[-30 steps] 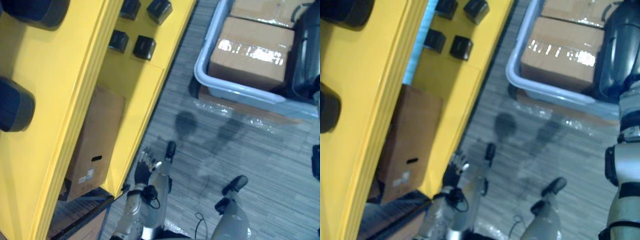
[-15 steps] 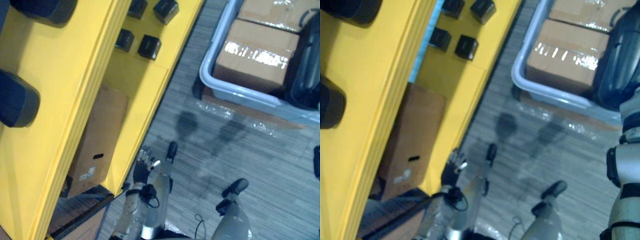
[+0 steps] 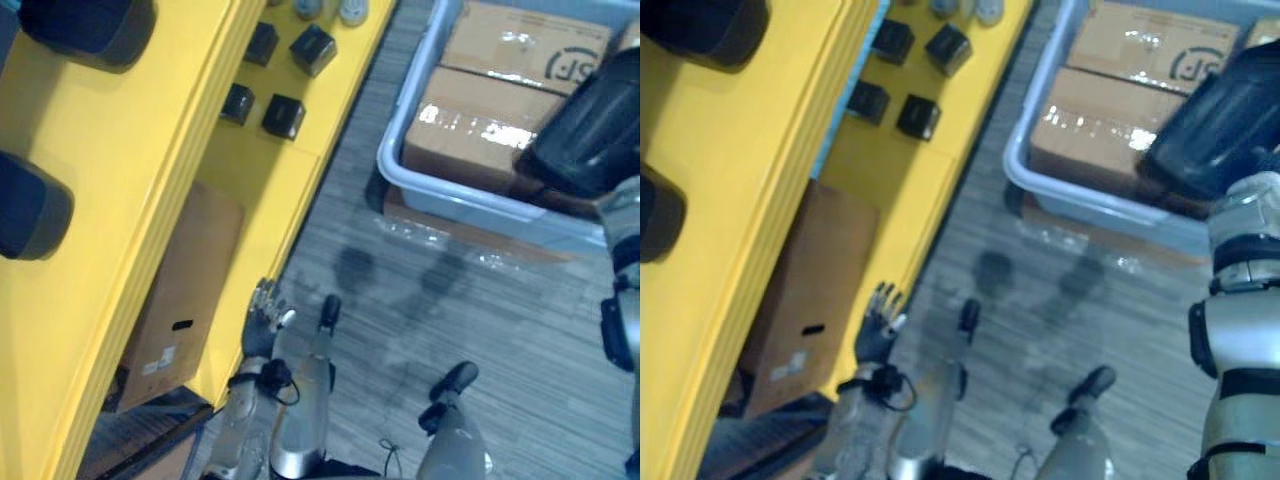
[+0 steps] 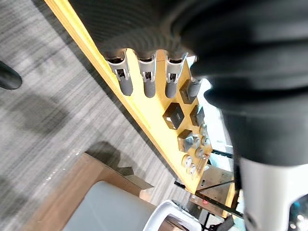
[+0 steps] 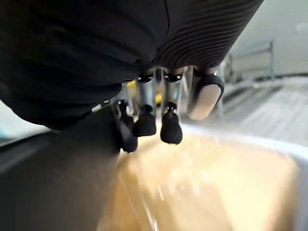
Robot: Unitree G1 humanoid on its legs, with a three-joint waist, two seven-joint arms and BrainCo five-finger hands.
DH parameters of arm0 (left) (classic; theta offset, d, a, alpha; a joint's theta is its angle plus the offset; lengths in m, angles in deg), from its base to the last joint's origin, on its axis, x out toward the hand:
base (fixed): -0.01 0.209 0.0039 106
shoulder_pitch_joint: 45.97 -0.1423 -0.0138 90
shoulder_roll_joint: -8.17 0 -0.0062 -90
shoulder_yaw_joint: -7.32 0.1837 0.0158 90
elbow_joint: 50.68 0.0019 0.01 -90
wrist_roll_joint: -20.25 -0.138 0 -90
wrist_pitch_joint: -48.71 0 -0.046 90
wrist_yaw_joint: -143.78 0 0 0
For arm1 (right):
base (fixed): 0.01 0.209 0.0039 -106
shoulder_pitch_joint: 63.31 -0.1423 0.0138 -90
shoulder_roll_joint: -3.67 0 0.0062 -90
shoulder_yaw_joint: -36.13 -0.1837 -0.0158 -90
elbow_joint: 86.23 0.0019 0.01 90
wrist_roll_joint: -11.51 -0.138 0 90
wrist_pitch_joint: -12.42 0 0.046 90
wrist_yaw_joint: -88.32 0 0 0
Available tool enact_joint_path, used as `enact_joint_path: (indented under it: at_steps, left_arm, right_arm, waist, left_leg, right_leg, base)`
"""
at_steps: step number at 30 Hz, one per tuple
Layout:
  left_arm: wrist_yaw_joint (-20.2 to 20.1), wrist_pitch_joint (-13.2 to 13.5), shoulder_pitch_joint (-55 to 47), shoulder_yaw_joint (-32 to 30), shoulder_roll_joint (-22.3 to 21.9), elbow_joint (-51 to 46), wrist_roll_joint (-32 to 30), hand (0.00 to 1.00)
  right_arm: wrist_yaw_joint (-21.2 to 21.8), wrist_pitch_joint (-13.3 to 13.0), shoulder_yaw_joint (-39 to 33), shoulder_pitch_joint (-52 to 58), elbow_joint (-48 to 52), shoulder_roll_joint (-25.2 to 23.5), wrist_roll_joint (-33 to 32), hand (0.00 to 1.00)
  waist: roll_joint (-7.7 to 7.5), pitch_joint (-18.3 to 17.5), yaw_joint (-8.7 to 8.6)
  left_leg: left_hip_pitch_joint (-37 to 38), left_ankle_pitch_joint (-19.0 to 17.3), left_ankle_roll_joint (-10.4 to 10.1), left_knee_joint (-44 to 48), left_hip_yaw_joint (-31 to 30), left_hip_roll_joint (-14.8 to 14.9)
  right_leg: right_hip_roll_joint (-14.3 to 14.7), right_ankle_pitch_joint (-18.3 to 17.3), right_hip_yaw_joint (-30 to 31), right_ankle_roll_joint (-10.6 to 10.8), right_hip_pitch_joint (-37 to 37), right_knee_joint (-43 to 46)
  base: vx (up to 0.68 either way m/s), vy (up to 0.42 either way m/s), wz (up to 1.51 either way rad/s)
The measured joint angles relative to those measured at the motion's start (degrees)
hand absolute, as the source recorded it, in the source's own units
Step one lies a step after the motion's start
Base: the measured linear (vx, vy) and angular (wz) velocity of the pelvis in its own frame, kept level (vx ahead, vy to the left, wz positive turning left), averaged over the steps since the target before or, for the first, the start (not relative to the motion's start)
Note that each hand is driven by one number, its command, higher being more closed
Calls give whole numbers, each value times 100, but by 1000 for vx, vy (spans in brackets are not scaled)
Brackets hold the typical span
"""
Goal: Walk over and take plastic housings, then place them on the shelf
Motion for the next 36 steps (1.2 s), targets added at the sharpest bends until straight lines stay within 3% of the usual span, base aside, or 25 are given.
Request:
enact_joint_path:
  at_steps: [4, 6, 10, 11, 16, 22, 30, 34, 36]
  left_arm:
    - [-75, -2, -12, -226, 177, -419, -2, 0]
    - [-228, -55, 131, -303, 335, -723, -65, 0]
    - [-609, -510, 432, -285, 548, -1177, -472, 0]
    - [-675, -584, 491, -275, 583, -1219, -573, 0]
    - [-910, -1813, 1172, -275, 881, -1286, -1170, 0]
    - [-1022, -2780, 2321, -308, 1050, -319, -1117, 0]
    - [-1343, -3728, 3343, -482, 1310, 1228, -689, 0]
    - [-1476, -4085, 3486, -471, 1349, 1736, -429, 0]
    - [-1500, -4169, 3553, -457, 1350, 1891, -255, 0]
  right_arm:
    - [-361, -110, -168, 376, 778, -130, 10, 100]
    - [-534, -200, -324, 706, 1225, -343, 26, 100]
    - [-596, -252, -508, 1317, 1753, -684, 269, 100]
    - [-596, -255, -516, 1410, 1863, -706, 324, 100]
    - [-494, -457, -678, 2119, 3218, -1023, 1028, 100]
    - [-109, -802, -728, 2598, 4091, -1273, 1706, 100]
    - [377, -1549, -681, 2825, 4550, -1507, 2094, 100]
    - [671, -1865, -455, 2901, 4560, -1585, 2229, 100]
    - [792, -1885, -406, 2955, 4559, -1605, 2272, 100]
  waist:
    - [-296, -124, -150]
    - [-525, -242, -177]
    - [-815, -669, -306]
    - [-849, -709, -305]
    - [-991, -1234, -513]
    - [-1167, -1730, -829]
    - [-1420, -1984, -1066]
    - [-1430, -1999, -1097]
    - [-1430, -1999, -1105]
  left_leg:
    - [166, -35, -33, -1, 30, 34]
    - [327, -97, -60, -6, 142, 70]
    - [513, -180, -65, -25, 203, 73]
    - [575, -193, -69, -26, 240, 78]
    - [978, -284, -103, -31, 640, 179]
    - [1408, -375, -82, -34, 1075, 281]
    - [1662, -456, -90, -34, 1356, 316]
    - [1729, -467, -116, -34, 1432, 320]
    - [1729, -451, -135, -34, 1432, 319]
  right_leg:
    - [98, 92, -5, -6, 253, -267]
    - [158, 147, 26, -7, 429, -461]
    - [194, 161, 56, 9, 648, -625]
    - [196, 162, 90, 11, 689, -641]
    - [233, 160, 361, 10, 867, -654]
    - [280, 142, 674, -18, 1027, -660]
    - [283, 178, 994, -38, 1038, -710]
    - [285, 209, 1090, -59, 1035, -710]
    - [284, 221, 1090, -71, 1035, -709]
  base:
    - [10, -25, -7]
    - [18, -27, -17]
    - [37, -18, -5]
    - [71, -28, -18]
    - [41, -28, -26]
    - [-24, -13, -30]
    - [-47, 7, -21]
    - [-8, 0, -9]
    - [0, 0, 0]
